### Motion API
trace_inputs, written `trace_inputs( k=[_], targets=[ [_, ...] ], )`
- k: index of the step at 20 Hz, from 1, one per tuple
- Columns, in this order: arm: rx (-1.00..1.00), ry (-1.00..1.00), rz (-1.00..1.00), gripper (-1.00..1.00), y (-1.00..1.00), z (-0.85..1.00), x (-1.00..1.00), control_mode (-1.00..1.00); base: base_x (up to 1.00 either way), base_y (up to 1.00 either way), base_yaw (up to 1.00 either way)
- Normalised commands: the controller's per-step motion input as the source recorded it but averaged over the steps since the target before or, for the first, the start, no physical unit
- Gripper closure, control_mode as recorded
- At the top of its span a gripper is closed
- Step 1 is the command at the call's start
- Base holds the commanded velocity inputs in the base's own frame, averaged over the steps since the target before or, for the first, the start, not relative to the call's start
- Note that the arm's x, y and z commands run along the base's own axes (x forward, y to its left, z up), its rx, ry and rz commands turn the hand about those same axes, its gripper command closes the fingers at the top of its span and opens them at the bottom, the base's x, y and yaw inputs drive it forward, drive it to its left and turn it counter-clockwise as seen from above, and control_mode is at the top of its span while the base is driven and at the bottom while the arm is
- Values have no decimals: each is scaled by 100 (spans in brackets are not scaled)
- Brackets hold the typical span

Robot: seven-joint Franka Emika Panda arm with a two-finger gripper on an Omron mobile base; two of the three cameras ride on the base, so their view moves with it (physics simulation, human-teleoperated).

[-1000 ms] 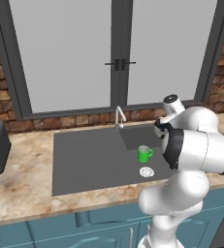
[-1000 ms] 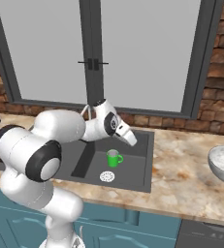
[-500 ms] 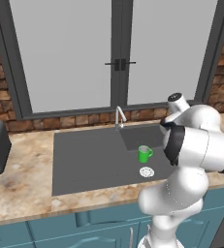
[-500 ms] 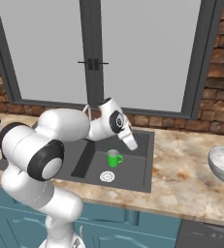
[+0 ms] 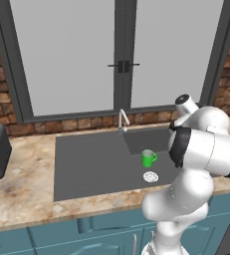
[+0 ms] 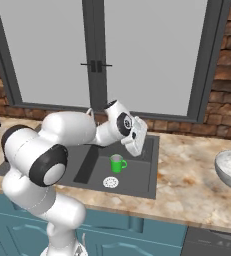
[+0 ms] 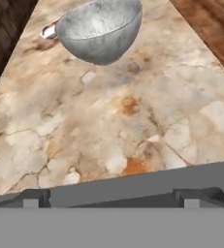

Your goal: Pick the mug and place it in the sink. Pick the bowl and place it in the open cabinet and then close the cabinet.

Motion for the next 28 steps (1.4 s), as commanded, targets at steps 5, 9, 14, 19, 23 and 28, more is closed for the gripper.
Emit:
trace_inputs(
  k=[5, 9, 14, 19, 23, 28],
  targets=[
    [0, -27, -51, -100, -35, 0, 1, -100, 0, 0, 0],
    [0, -29, -40, -100, -30, 8, 0, -100, 0, 0, 0],
    [3, -24, -15, -100, -39, 7, 0, -100, 0, 0, 0],
    [11, -12, -2, -100, -50, 0, 0, -100, 0, 0, 0],
    [2, -10, 0, -100, -46, 0, 0, -100, 0, 0, 0],
    [1, -13, 0, -100, -44, 0, 0, -100, 0, 0, 0]
  ],
)
